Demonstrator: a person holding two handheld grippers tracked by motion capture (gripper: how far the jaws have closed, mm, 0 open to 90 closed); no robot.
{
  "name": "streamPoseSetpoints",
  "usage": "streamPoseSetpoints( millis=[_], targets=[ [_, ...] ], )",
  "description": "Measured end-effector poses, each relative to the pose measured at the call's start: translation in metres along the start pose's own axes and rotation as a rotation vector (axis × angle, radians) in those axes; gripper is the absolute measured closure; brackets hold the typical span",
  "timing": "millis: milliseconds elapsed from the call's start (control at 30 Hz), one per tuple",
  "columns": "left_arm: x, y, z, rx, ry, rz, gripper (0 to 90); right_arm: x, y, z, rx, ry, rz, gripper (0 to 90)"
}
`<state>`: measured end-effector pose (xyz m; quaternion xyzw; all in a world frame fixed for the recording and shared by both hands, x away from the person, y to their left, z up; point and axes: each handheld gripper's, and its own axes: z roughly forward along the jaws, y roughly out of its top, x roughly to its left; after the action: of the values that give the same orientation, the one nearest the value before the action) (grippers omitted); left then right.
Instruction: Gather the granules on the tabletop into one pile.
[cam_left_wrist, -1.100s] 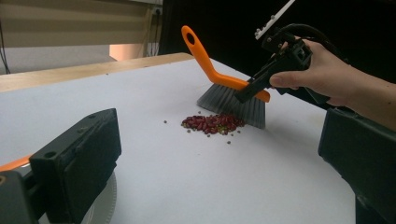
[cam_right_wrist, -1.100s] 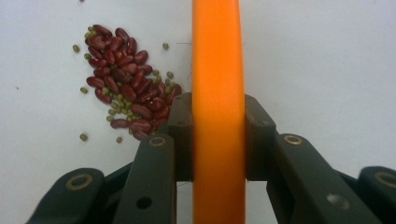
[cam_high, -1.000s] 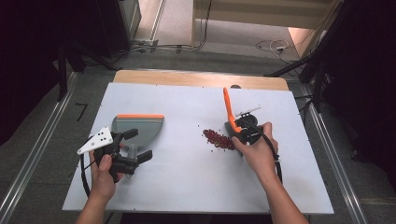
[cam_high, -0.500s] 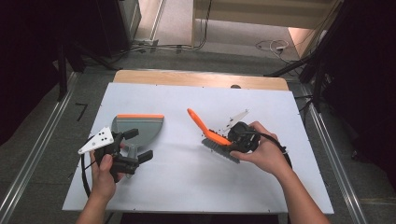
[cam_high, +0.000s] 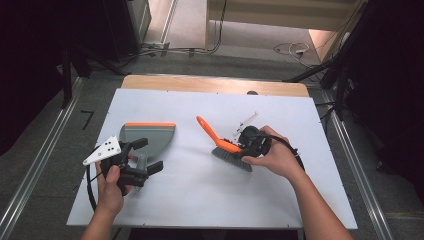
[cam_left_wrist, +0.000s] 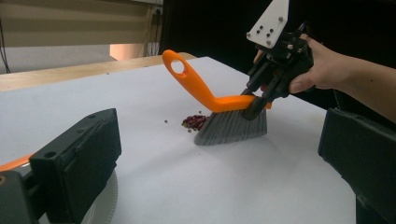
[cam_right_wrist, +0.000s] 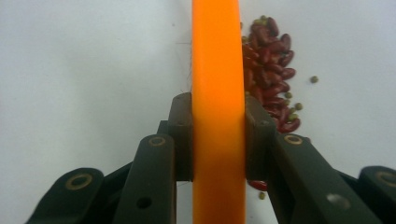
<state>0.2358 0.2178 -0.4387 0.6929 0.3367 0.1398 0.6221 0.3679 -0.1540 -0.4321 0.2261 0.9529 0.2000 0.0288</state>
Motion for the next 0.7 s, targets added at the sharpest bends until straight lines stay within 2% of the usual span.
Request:
streamPoseSetpoints(
  millis=[167,233,300,367,433,500,567,600,700],
  targets=[
    [0.001,0.000,-0.001,-0.002,0.001,0.001,0.3,-0.004,0.000,-0.001,-0.006,-0.042,0.002,68.1],
    [0.000,0.000,-0.001,-0.001,0.001,0.002,0.3,-0.005,0.000,-0.002,-0.006,-0.041,0.008,68.1],
    [0.000,0.000,-0.001,0.000,0.002,0.002,0.3,-0.006,-0.001,-0.004,-0.017,-0.018,0.010,68.1],
    [0.000,0.000,-0.001,-0.001,0.001,0.001,0.3,-0.008,-0.002,-0.009,-0.045,0.004,0.020,68.1],
    [0.000,0.000,-0.001,-0.001,0.000,0.002,0.3,-0.012,-0.003,-0.017,-0.076,0.002,0.033,68.1],
    [0.000,0.000,-0.001,-0.002,0.001,0.001,0.3,-0.018,-0.004,-0.023,-0.095,-0.026,0.042,68.1],
    [0.000,0.000,-0.001,-0.002,0.000,0.002,0.3,-0.025,-0.005,-0.028,-0.111,-0.086,0.060,68.1],
    [0.000,0.000,-0.001,-0.001,0.000,0.002,0.3,-0.029,-0.005,-0.028,-0.112,-0.112,0.052,68.1],
    [0.000,0.000,-0.001,-0.001,0.001,0.000,0.3,-0.038,-0.007,-0.026,-0.116,-0.185,0.070,68.0]
  ],
)
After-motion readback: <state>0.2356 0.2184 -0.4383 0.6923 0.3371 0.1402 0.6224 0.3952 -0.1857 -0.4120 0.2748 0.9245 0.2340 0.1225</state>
